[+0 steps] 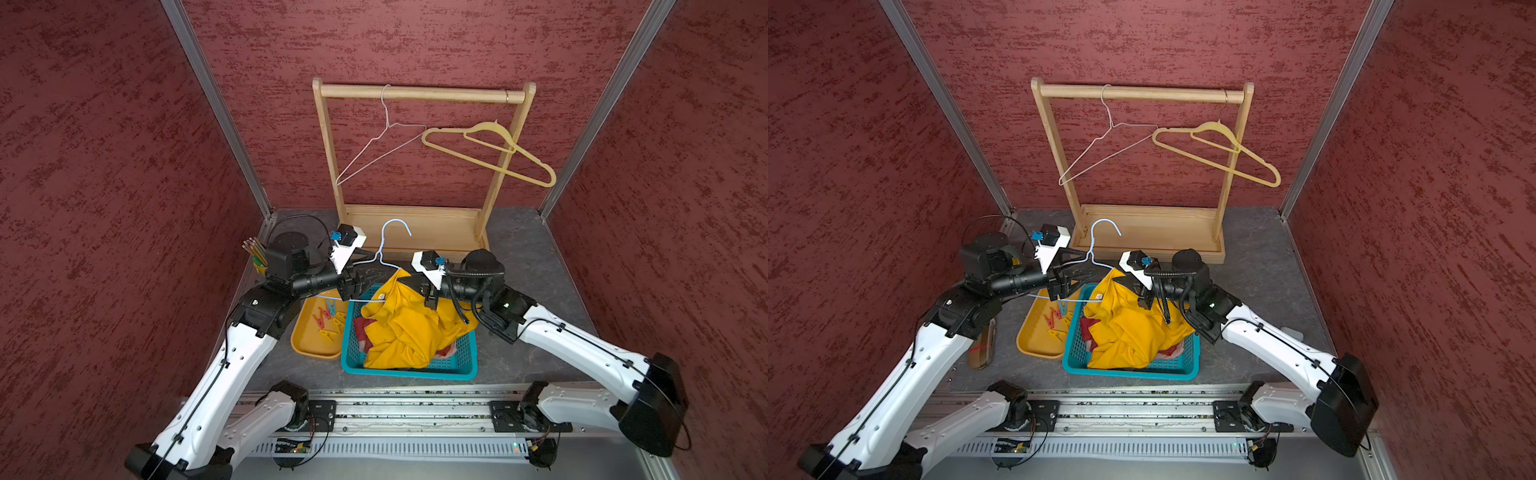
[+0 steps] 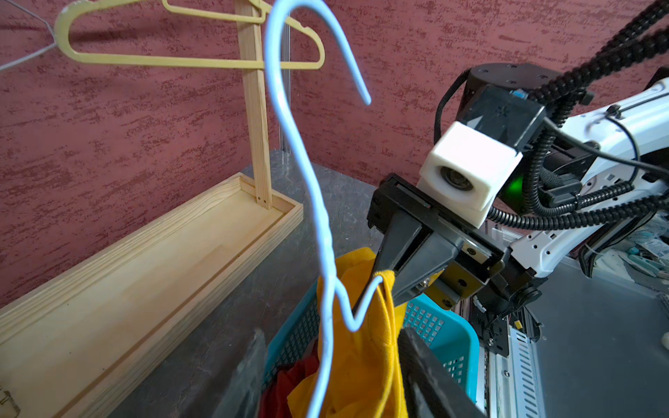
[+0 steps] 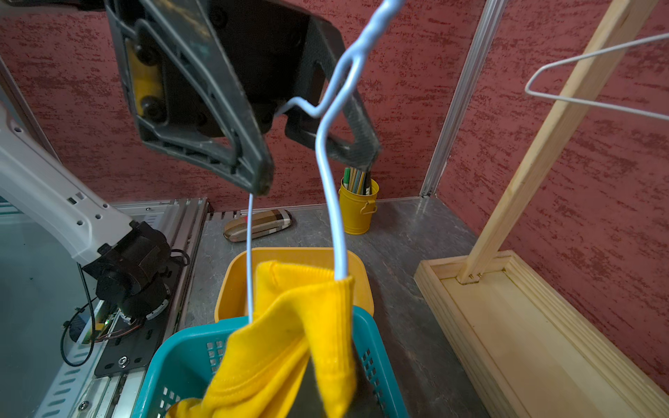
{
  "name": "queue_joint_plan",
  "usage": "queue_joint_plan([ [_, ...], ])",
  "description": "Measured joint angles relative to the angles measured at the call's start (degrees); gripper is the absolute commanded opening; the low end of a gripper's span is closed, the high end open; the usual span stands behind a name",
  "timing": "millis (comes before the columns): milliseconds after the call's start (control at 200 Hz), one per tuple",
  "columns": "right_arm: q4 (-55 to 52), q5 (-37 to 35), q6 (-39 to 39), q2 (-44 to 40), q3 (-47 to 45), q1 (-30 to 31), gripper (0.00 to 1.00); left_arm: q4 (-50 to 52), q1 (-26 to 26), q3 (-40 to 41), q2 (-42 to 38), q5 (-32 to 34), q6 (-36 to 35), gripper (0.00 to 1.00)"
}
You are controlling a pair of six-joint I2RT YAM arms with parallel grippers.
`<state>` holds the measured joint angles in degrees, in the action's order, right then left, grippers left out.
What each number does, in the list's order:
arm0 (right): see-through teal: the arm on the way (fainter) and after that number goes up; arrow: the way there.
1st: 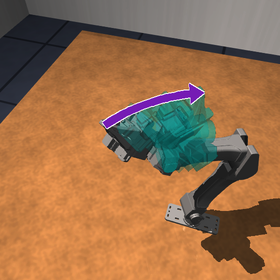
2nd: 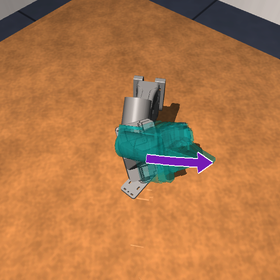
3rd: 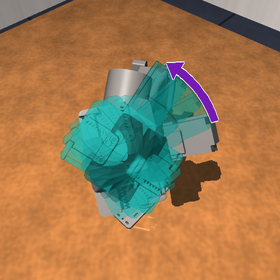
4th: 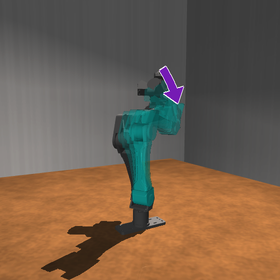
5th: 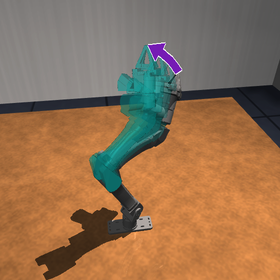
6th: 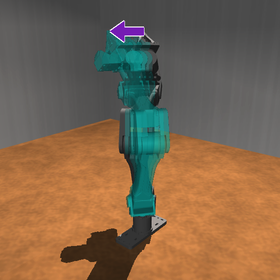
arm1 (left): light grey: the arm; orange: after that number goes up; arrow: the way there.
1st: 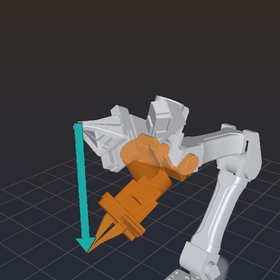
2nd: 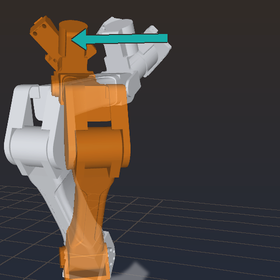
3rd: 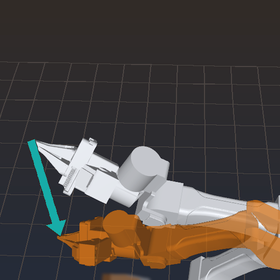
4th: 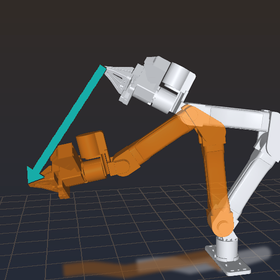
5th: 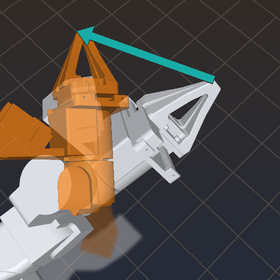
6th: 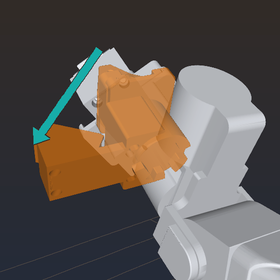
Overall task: Remove the clothespins securing t-shirts to the hanger
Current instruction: Remove the T-shirt from the hanger.
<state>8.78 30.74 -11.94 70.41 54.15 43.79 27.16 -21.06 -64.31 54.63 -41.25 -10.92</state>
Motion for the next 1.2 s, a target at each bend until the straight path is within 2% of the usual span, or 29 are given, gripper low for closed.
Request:
queue_joint_plan([
  [55,0.0,0.0,0.0,0.5,0.0,0.0,0.0,0.4,0.0,0.0,0.4,-0.4,-0.3,0.54],
  [346,-0.4,-0.3,-1.0,0.9,0.0,0.5,0.0,1.2,0.3,-1.2,2.5,-1.9,-1.2,0.2],
  [436,-0.7,-0.8,-1.3,1.0,0.0,0.8,0.0,1.3,0.3,-1.2,2.4,-2.1,-1.4,0.0],
  [706,-0.8,-1.2,-1.6,0.8,0.3,1.3,0.0,2.6,0.5,-1.2,-0.1,-2.4,-3.7,0.0],
  [726,-0.8,-1.2,-1.6,0.8,0.3,1.4,0.0,2.8,0.5,-1.2,-0.5,-2.4,-4.0,0.07],
  [781,-0.7,-1.1,-1.8,0.6,0.5,1.8,0.0,3.2,0.5,-1.2,-1.6,-2.2,-4.5,0.37],
  [837,-0.9,-0.8,-2.2,0.4,1.0,2.0,0.0,3.7,0.5,-1.2,-2.8,-1.8,-5.1,0.51],
  [1027,-4.8,-3.1,-3.6,-0.9,2.4,1.9,0.0,6.0,1.7,-1.2,-6.9,0.3,-7.1,0.64],
  [1197,-9.2,-6.1,-5.3,-2.3,2.5,1.8,0.0,8.2,3.0,-1.4,-9.0,1.5,-8.4,0.65],
])
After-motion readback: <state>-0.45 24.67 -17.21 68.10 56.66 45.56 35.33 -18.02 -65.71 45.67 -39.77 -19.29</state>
